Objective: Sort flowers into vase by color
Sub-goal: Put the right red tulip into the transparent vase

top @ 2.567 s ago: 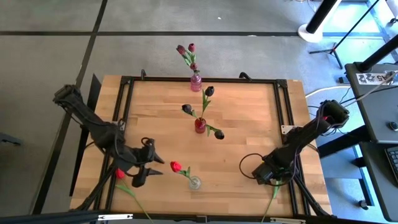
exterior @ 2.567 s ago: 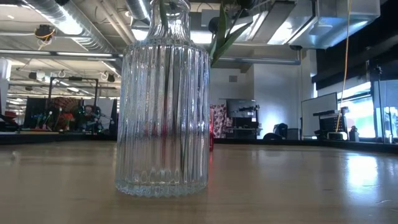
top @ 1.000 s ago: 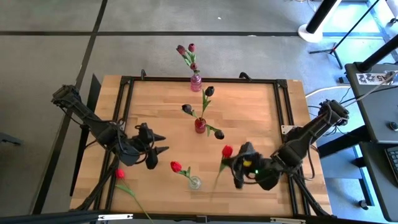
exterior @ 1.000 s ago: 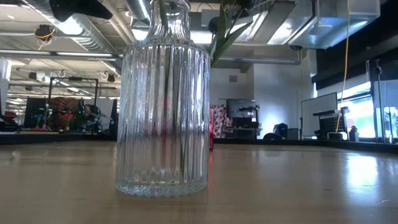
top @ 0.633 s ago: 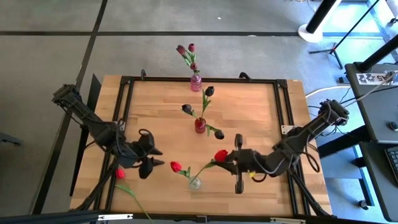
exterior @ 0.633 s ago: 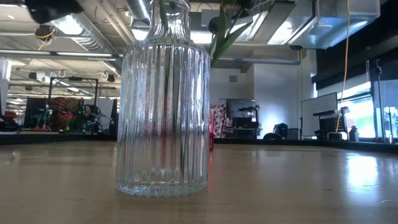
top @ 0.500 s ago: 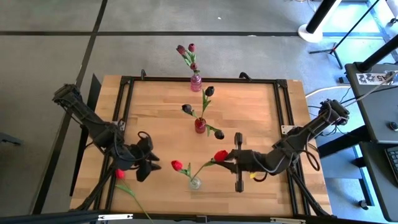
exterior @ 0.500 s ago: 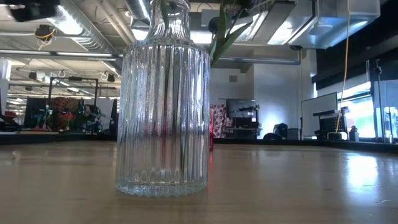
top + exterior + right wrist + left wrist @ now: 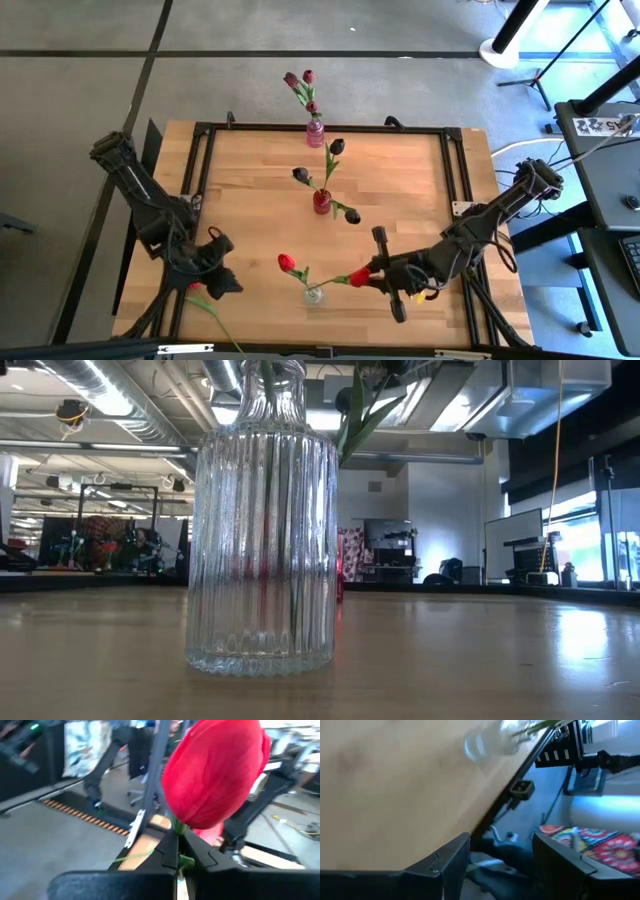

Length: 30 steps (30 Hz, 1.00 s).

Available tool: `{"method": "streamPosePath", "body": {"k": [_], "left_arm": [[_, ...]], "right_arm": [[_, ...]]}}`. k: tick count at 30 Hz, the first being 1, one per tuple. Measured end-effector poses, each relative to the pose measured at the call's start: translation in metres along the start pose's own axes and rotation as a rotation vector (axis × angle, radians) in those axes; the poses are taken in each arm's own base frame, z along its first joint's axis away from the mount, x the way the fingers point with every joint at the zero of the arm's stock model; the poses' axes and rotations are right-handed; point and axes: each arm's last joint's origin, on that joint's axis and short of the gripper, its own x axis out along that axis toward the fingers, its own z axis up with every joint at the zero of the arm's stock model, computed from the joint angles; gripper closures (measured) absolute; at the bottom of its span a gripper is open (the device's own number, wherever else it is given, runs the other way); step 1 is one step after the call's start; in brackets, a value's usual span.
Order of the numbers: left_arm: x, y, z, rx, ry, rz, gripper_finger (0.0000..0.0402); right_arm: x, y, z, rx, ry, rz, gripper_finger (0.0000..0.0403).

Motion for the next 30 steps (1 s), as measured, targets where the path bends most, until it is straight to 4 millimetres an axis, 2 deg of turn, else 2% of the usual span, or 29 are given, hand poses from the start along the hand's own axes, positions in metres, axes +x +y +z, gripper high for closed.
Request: {"method": "streamPosePath", "body": {"k": [6,11,17,23,30], "left_arm": [[-0.005,0.004,-0.026,-0.174,0.084,0.011,0.0190],[-0.004,0.008,-0.043,-0.255,0.132,0.044,0.0190],[0.003,0.011,-0.050,-0.297,0.133,0.080,0.0190],[0.012,0.015,-0.057,-0.282,0.194,0.156,0.0190],[0.014,0.016,-0.059,-0.280,0.230,0.184,0.0190]], "right_arm": [[-0.001,0.004,-0.008,-0.034,0.068,0.126,0.0395],[-0.008,0.001,-0.003,-0.058,0.050,0.142,0.0395],[-0.018,-0.006,0.007,-0.113,0.015,0.092,0.0395],[-0.018,-0.007,0.010,-0.111,-0.019,0.081,0.0395],[-0.016,-0.006,0.009,-0.087,-0.019,0.084,0.0395]]}}
